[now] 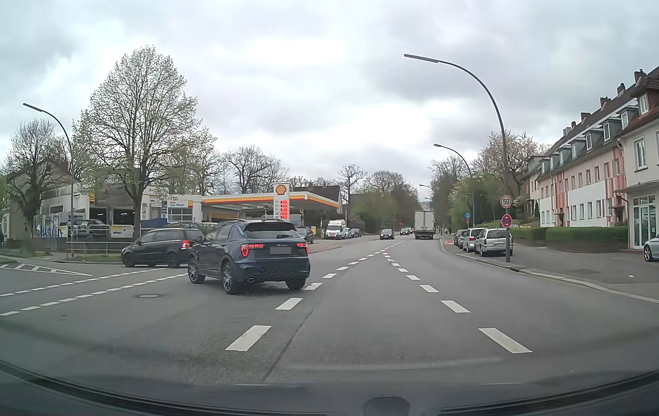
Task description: Follow the waypoints while adhering to traffic rules and regulations
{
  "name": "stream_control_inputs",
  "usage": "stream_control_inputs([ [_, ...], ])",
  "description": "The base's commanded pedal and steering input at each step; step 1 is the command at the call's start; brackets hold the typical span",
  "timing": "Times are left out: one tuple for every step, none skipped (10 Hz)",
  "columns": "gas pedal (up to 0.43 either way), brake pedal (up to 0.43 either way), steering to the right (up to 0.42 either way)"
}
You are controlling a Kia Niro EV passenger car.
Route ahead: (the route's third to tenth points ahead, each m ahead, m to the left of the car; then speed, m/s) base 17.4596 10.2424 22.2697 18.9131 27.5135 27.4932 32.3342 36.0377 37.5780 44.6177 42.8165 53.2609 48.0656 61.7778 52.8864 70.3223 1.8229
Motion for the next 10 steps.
stream_control_inputs([
  [0.0,0.006,0.014],
  [0.0,0.006,0.014],
  [0.0,0.006,0.013],
  [0.0,0.006,0.013],
  [0.0,0.006,0.013],
  [0.0,0.006,0.014],
  [0.0,0.006,0.013],
  [0.0,0.006,0.014],
  [0.0,0.006,0.013],
  [0.0,0.006,0.014],
])
